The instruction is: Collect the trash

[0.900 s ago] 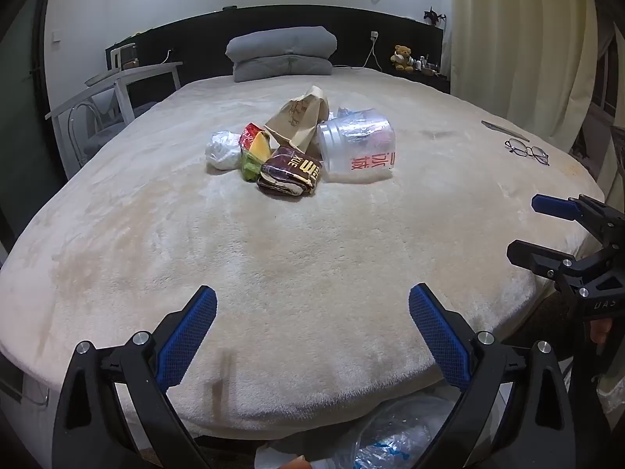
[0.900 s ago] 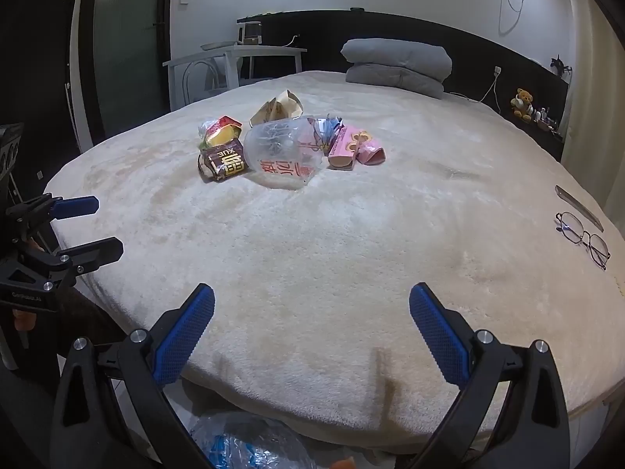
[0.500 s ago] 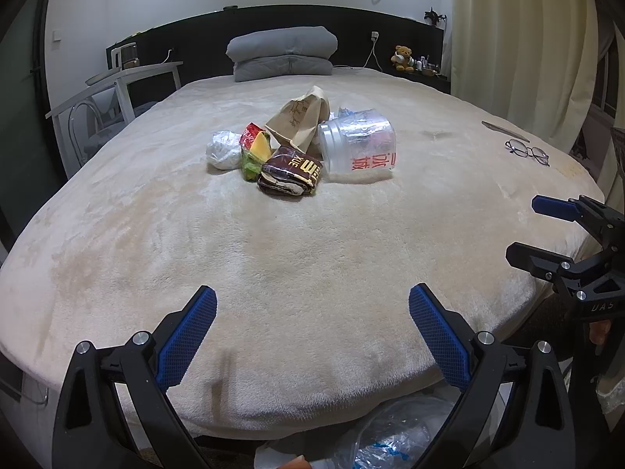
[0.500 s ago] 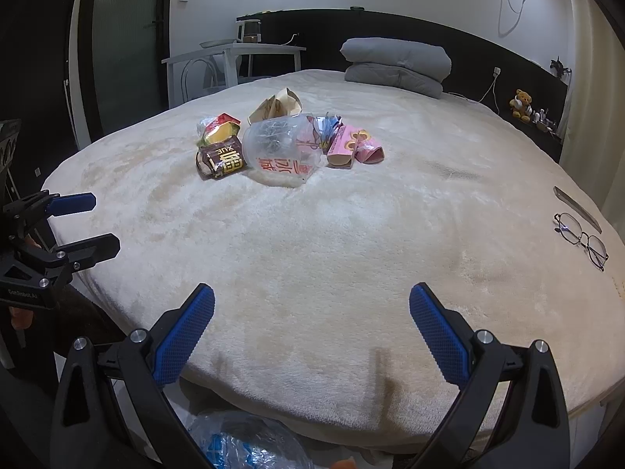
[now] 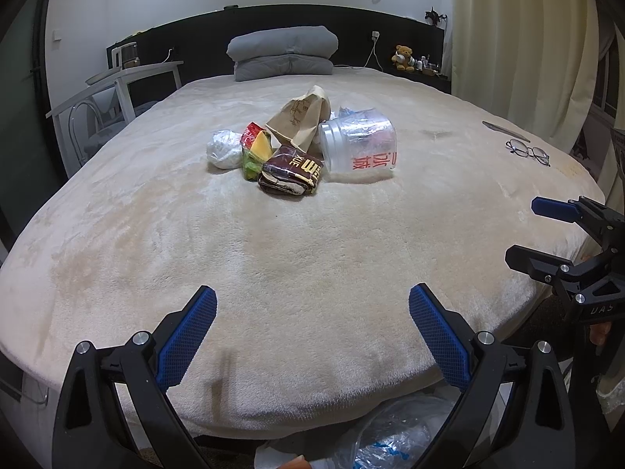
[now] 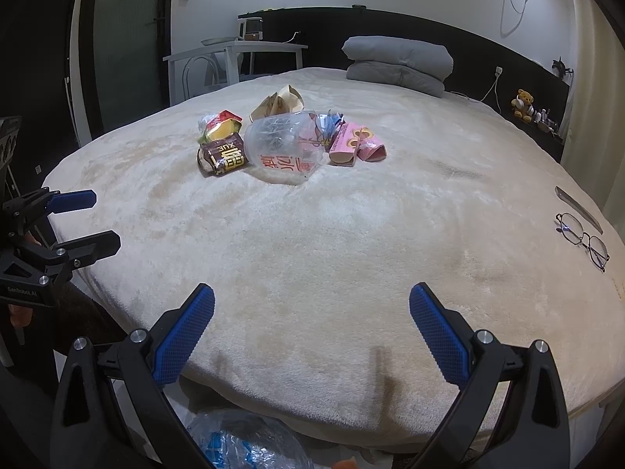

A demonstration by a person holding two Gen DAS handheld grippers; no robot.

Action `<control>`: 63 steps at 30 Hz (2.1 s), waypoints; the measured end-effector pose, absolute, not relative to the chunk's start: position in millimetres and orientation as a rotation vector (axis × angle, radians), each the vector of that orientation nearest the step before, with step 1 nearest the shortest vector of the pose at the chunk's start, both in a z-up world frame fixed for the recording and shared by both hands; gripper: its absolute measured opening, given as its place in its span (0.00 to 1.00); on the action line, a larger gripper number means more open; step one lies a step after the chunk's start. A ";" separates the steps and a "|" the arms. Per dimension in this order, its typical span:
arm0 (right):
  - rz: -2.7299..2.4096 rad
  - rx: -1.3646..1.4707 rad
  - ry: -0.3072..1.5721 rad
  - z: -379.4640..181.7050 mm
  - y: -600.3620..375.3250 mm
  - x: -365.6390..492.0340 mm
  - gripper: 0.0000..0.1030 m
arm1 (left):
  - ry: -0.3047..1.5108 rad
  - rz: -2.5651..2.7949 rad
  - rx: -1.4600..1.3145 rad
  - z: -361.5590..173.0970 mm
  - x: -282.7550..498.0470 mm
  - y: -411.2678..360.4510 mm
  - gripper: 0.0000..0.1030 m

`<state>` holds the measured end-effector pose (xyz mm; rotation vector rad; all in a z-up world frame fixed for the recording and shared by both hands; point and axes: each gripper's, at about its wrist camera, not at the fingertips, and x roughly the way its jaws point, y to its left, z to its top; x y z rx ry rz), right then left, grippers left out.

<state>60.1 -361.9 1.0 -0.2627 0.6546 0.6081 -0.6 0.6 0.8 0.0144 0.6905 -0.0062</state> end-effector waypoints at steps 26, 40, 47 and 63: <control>0.653 -0.210 0.684 15.8 -327.8 101.8 0.96 | 0.718 -0.041 -0.079 5.3 37.7 22.3 0.94; 0.694 -0.181 0.722 12.8 -287.4 156.5 0.96 | 0.702 -0.068 -0.027 10.9 76.8 41.7 0.94; 0.691 -0.144 0.753 7.6 -263.2 186.0 0.96 | 0.784 -0.076 0.018 -1.7 105.7 52.0 0.94; 0.682 -0.063 0.797 9.3 -233.1 221.5 0.80 | 0.772 -0.114 0.013 -2.1 140.0 58.7 0.94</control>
